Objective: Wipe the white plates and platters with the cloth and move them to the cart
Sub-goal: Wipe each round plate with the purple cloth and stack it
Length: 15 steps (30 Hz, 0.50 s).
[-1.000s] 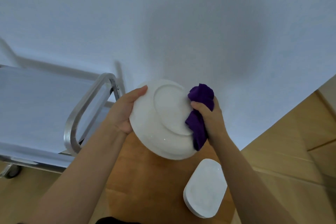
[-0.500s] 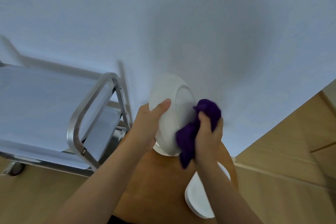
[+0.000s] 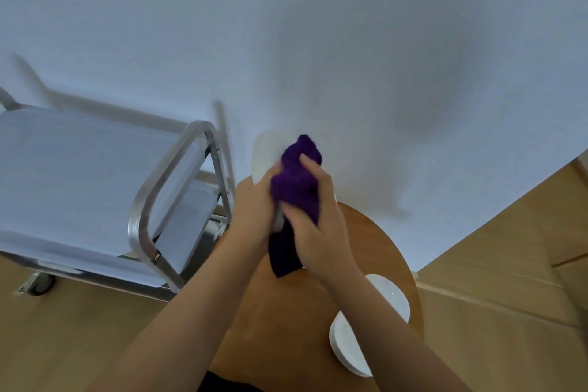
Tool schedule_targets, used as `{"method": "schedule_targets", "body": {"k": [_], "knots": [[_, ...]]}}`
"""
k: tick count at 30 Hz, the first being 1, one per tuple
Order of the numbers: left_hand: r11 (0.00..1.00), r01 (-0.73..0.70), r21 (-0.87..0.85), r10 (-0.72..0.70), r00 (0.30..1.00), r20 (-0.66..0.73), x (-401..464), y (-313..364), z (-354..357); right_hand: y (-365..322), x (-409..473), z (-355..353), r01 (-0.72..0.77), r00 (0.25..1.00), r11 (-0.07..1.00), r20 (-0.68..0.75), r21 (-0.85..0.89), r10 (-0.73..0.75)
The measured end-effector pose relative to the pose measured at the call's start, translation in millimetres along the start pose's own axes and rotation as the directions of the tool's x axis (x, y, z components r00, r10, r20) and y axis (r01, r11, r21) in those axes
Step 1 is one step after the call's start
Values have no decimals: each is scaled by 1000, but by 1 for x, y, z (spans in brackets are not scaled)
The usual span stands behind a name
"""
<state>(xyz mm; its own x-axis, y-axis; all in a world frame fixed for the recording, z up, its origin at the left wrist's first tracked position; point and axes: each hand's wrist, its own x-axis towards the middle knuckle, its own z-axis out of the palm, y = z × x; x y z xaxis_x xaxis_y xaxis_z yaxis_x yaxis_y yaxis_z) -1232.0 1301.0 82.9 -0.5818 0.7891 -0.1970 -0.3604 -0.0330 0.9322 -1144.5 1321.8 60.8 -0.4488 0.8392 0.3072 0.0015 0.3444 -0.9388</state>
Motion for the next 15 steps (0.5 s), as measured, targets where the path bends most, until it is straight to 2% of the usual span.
{"method": "schedule_targets", "body": {"k": [3, 5, 8, 12, 13, 15], "knots": [[978, 123, -168, -133, 990, -48, 8, 4, -7, 18, -16, 2, 234, 972, 940, 25, -248, -235], [958, 169, -230, -186, 981, -54, 12, 4, -14, 35, -25, -5, 265, 962, 924, 12, -274, -272], [951, 213, -222, -215, 977, 17, 18, 1, -27, 51, -31, -23, 73, 995, 987, -60, -141, -82], [973, 189, -134, -178, 980, 94, 20, -5, -38, 64, -19, -42, -150, 984, 977, -121, -152, 133], [979, 163, -123, -149, 982, 115, 19, -4, -39, 65, -12, -47, -273, 955, 954, -152, -122, 254], [993, 113, -42, -106, 983, 152, 18, -4, -40, 64, 1, -56, -529, 826, 848, -207, 33, 524]]}}
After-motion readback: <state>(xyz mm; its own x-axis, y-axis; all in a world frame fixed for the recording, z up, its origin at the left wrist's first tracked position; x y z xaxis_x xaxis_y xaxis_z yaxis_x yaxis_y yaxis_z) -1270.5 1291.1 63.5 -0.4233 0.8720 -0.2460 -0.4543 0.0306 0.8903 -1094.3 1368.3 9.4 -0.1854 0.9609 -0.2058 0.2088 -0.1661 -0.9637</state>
